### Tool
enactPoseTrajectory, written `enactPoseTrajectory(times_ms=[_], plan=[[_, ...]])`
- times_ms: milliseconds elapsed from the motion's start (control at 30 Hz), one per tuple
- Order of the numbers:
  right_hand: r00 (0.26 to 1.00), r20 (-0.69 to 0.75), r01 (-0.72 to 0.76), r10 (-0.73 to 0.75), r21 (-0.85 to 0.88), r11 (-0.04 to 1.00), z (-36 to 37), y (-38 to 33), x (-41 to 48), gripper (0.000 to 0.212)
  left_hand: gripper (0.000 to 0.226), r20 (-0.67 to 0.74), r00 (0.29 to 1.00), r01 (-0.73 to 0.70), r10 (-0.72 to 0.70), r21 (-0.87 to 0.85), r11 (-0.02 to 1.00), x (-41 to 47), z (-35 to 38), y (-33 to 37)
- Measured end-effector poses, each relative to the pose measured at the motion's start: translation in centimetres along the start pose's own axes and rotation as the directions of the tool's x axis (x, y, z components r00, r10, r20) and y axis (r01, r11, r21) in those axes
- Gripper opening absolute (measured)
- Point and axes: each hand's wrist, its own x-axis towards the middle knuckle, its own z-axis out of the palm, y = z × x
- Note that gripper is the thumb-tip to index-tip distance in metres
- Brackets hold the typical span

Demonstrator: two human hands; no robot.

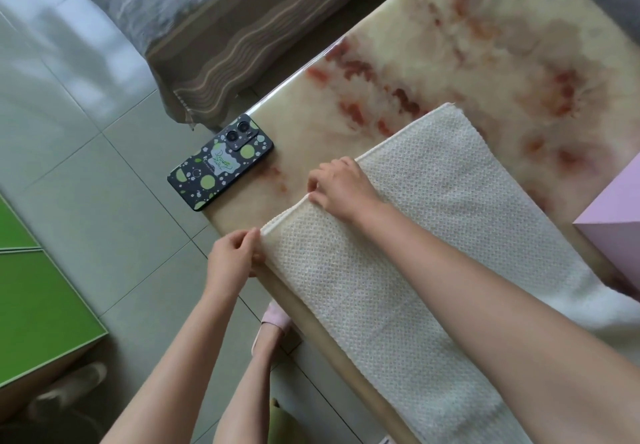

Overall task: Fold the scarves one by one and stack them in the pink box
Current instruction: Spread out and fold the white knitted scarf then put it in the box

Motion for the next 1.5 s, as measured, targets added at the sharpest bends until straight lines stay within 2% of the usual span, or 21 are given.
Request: enactPoseTrajectory(times_ms=[100, 167, 233, 333, 433, 533, 667, 733, 800, 900, 1033, 1100, 1167, 1233, 1300, 1333, 1400, 1500], plan=[[0.999, -0.029, 0.043, -0.041, 0.060, 0.997, 0.2, -0.1, -0.3, 0.022, 0.020, -0.041, 0.993, -0.106, 0.113, 0.159, 0.982, -0.8, -0.1, 0.0], [0.994, 0.013, 0.109, -0.111, 0.081, 0.991, -0.1, -0.6, -0.3, 0.027, 0.029, -0.061, 0.980, -0.173, 0.188, 0.194, 0.966, -1.4, -0.3, -0.3], [0.986, 0.067, 0.148, -0.154, 0.096, 0.984, 0.0, -1.3, -0.1, 0.027, 0.028, -0.039, 0.972, -0.219, 0.233, 0.217, 0.951, -1.4, -0.3, -0.5], [0.984, 0.123, 0.109, -0.126, 0.137, 0.985, 0.7, -1.8, 0.2, 0.019, 0.027, 0.001, 0.976, -0.210, 0.216, 0.236, 0.949, -1.3, 0.1, -0.3], [0.982, 0.154, 0.082, -0.106, 0.150, 0.985, 1.1, -2.0, 0.1, 0.023, 0.019, -0.028, 0.975, -0.202, 0.221, 0.305, 0.931, -1.3, 1.1, -0.3], [0.984, 0.128, 0.105, -0.125, 0.154, 0.983, 0.8, -2.4, 0.3, 0.014, 0.011, -0.069, 0.978, -0.179, 0.197, 0.208, 0.962, -1.1, 1.0, -0.6], [0.987, 0.012, 0.158, -0.160, 0.092, 0.983, 1.0, -2.9, 0.6, 0.012, 0.012, -0.140, 0.976, -0.160, 0.164, 0.043, 0.986, -0.8, -0.2, -0.8], [0.981, 0.044, 0.188, -0.188, 0.011, 0.982, 1.5, -2.8, 0.4, 0.017, 0.017, -0.101, 0.985, -0.138, 0.140, 0.025, 0.990, -0.7, -0.1, -0.9], [0.983, 0.046, 0.177, -0.177, 0.007, 0.984, 1.6, -2.3, 0.2, 0.024, 0.023, -0.049, 0.992, -0.117, 0.120, 0.057, 0.991, -0.7, 0.4, -0.8], [0.998, -0.017, 0.056, -0.054, 0.150, 0.987, 0.2, 0.2, 0.3, 0.028, 0.031, -0.049, 0.994, -0.091, 0.097, 0.112, 0.989, -0.5, 0.8, -0.4], [0.972, -0.134, -0.174, 0.193, 0.143, 0.974, -3.3, 6.3, 0.4, 0.026, 0.031, -0.031, 0.989, -0.139, 0.146, 0.154, 0.978, -0.4, 1.2, 0.3], [0.894, -0.240, -0.338, 0.378, 0.192, 0.921, -5.1, 9.4, 0.3, 0.031, 0.031, 0.011, 0.987, -0.162, 0.162, 0.181, 0.970, -0.1, 1.9, 1.2], [0.771, -0.286, -0.498, 0.570, 0.287, 0.818, -6.3, 12.3, 0.1, 0.039, 0.034, 0.055, 0.985, -0.170, 0.162, 0.219, 0.961, 0.6, 2.7, 2.6], [0.650, -0.242, -0.634, 0.721, 0.350, 0.689, -7.0, 15.0, -0.1, 0.045, 0.036, 0.114, 0.982, -0.175, 0.150, 0.261, 0.949, 1.3, 3.6, 4.2], [0.576, -0.161, -0.710, 0.801, 0.386, 0.588, -7.3, 17.2, -0.1, 0.052, 0.030, 0.187, 0.972, -0.196, 0.146, 0.290, 0.937, 1.8, 4.6, 5.5], [0.562, -0.124, -0.728, 0.818, 0.395, 0.560, -7.5, 17.7, 0.0, 0.055, 0.029, 0.218, 0.964, -0.215, 0.150, 0.314, 0.925, 1.9, 5.0, 6.0], [0.566, -0.033, -0.753, 0.824, 0.386, 0.532, -8.0, 18.6, 0.2, 0.059, 0.043, 0.257, 0.954, -0.240, 0.153, 0.355, 0.903, 2.0, 5.6, 6.8], [0.615, 0.152, -0.761, 0.774, 0.372, 0.532, -8.9, 19.2, 0.2, 0.058, 0.047, 0.278, 0.949, -0.245, 0.153, 0.338, 0.908, 2.4, 5.6, 6.6]])
